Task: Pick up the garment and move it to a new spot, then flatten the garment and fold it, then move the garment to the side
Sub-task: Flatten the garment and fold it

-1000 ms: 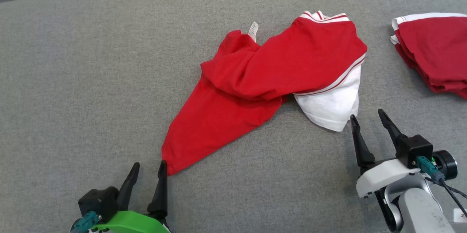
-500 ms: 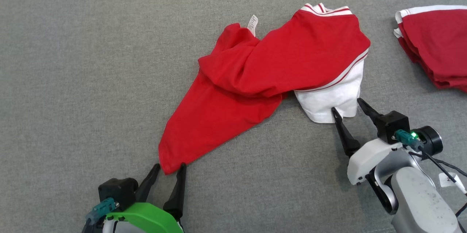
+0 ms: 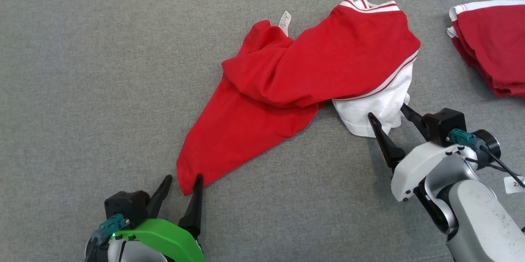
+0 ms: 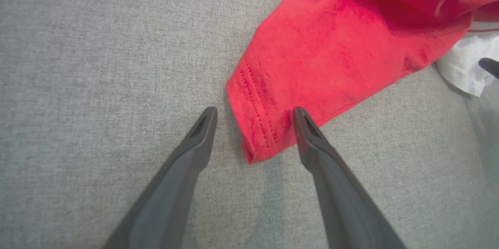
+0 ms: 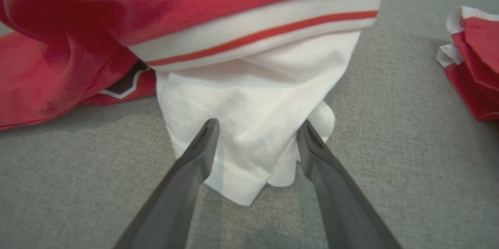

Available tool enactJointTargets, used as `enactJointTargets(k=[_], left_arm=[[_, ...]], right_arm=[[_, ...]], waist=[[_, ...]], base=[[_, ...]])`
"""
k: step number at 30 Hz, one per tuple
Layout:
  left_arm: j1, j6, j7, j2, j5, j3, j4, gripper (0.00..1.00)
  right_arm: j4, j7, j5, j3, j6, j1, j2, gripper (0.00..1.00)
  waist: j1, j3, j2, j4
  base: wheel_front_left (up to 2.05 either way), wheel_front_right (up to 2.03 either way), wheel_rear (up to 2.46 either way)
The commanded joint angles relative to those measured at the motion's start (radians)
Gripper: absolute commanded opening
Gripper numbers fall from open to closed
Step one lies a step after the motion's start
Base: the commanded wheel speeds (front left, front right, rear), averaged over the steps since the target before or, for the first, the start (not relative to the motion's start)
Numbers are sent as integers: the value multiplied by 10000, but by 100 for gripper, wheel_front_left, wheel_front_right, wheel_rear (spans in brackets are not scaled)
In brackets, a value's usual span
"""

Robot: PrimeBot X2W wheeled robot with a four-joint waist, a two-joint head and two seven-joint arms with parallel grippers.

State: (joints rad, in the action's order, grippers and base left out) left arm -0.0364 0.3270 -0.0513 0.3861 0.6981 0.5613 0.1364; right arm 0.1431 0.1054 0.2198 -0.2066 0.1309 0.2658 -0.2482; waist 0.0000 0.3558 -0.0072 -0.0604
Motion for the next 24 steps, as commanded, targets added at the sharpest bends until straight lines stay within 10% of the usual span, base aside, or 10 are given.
enactJointTargets(k=[1,12,24], left_arm=[[-100,82,-51,51,13,-48,55,100],[-101,157,-353,101,100,95,-36,100],[846,207,1436,495,-20,-895,-223,100]], right_arm=[[-186,133,63,36,-4,-169,-56,100],[-595,633,-80,456,-4,-583,-78,100],[-1120,-2510,-1043,2000,-5,-2048,634,100]], waist=[[0,13,72,-4],[0,-9,72,-2],[0,-1589,72,148]], base=[[0,0,0],[0,0,0],[0,0,0]])
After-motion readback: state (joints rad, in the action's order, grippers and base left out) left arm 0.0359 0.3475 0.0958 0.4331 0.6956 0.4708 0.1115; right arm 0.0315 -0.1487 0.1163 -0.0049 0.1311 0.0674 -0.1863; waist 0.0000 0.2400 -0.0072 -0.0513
